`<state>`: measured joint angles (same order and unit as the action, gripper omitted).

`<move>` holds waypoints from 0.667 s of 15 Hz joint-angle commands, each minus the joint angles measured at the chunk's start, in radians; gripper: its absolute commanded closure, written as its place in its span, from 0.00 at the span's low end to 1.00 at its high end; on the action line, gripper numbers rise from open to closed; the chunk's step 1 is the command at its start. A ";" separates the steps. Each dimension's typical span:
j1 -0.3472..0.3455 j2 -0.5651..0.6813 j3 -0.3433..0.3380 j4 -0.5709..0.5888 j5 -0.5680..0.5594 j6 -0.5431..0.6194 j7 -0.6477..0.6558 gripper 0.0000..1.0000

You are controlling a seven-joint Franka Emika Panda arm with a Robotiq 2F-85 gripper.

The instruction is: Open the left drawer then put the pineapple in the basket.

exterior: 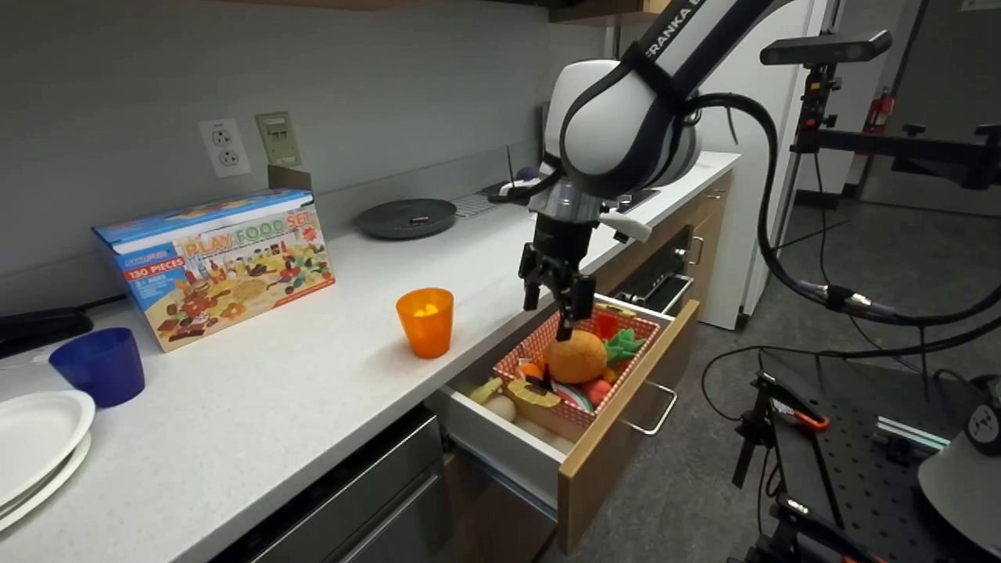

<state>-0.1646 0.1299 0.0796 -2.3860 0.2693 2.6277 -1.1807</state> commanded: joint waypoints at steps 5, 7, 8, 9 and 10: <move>0.079 -0.264 -0.052 -0.130 0.034 0.007 0.195 0.00; 0.083 -0.315 -0.098 -0.164 0.077 0.011 0.168 0.00; 0.091 -0.339 -0.120 -0.182 0.103 0.014 0.162 0.00; 0.097 -0.358 -0.143 -0.197 0.126 0.021 0.162 0.00; 0.101 -0.379 -0.166 -0.216 0.146 0.031 0.168 0.00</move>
<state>-0.1007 -0.1541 -0.0163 -2.5245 0.3551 2.6303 -1.0136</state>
